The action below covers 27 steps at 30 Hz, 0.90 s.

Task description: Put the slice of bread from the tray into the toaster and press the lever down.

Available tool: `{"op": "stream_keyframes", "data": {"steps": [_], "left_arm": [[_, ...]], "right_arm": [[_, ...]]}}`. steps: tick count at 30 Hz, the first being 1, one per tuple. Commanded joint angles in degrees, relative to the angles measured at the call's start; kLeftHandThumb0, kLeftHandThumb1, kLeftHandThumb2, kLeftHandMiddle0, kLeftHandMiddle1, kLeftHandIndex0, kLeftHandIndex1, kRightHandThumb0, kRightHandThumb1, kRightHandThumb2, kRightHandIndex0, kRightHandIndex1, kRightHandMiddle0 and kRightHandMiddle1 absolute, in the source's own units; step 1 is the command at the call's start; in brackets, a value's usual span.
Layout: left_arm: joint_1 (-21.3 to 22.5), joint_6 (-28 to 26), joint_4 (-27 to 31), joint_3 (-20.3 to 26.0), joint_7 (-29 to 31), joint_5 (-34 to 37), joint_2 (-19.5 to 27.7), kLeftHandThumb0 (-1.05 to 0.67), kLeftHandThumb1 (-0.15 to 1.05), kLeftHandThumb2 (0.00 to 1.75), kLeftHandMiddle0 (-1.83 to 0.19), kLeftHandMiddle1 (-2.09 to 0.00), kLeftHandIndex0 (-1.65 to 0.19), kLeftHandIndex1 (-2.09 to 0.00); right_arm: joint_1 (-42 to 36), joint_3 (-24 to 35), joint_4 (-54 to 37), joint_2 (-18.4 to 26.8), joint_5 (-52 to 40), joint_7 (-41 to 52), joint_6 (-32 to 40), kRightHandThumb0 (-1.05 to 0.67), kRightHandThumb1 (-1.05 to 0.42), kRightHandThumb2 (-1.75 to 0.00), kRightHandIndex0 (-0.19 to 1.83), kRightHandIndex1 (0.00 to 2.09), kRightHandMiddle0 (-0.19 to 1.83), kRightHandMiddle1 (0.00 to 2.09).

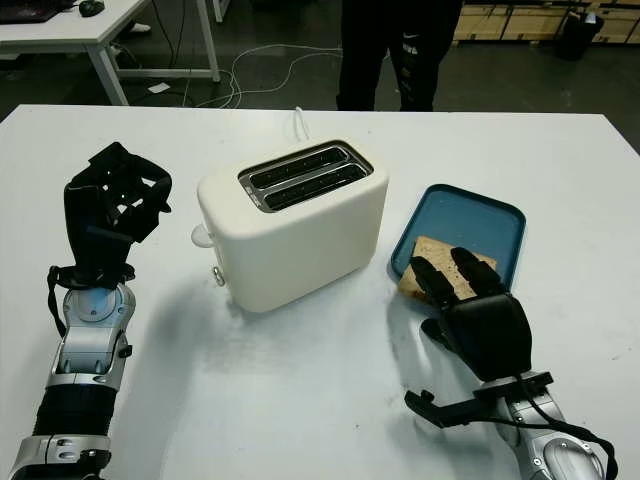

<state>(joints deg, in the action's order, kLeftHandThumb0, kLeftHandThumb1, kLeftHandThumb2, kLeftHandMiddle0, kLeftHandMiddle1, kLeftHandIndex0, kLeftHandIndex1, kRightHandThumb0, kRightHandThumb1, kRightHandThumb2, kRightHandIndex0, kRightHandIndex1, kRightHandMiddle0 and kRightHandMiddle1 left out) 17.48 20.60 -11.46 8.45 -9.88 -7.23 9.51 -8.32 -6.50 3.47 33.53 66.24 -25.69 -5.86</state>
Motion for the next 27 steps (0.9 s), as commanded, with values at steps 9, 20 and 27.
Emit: {"op": "stream_keyframes", "data": {"steps": [9, 20, 27], "left_arm": [[-0.6, 0.7, 0.2, 0.0, 0.3, 0.0, 0.5, -0.99, 0.92, 0.23, -0.91, -1.57, -0.78, -1.34], [-0.6, 1.5, 0.3, 0.1, 0.8, 0.1, 0.7, -0.99, 0.92, 0.24, -0.91, -1.57, -0.78, -1.33], [-0.6, 1.6, 0.1, 0.1, 0.8, 0.2, 0.6, -1.00, 0.92, 0.23, -0.91, -1.57, -0.78, -1.33]], "right_arm": [[0.8, -2.8, 0.4, 2.1, 3.7, 0.9, 8.6, -0.47, -0.87, 0.00, 0.51, 0.17, 0.47, 0.05], [1.8, -5.4, -2.8, 1.8, 7.9, 9.5, 18.4, -0.54, -0.87, -0.01, 0.56, 0.26, 0.55, 0.06], [3.4, -6.1, -0.5, 1.9, 5.9, 5.9, 17.3, -0.52, -0.92, -0.09, 0.57, 1.61, 0.51, 1.19]]}}
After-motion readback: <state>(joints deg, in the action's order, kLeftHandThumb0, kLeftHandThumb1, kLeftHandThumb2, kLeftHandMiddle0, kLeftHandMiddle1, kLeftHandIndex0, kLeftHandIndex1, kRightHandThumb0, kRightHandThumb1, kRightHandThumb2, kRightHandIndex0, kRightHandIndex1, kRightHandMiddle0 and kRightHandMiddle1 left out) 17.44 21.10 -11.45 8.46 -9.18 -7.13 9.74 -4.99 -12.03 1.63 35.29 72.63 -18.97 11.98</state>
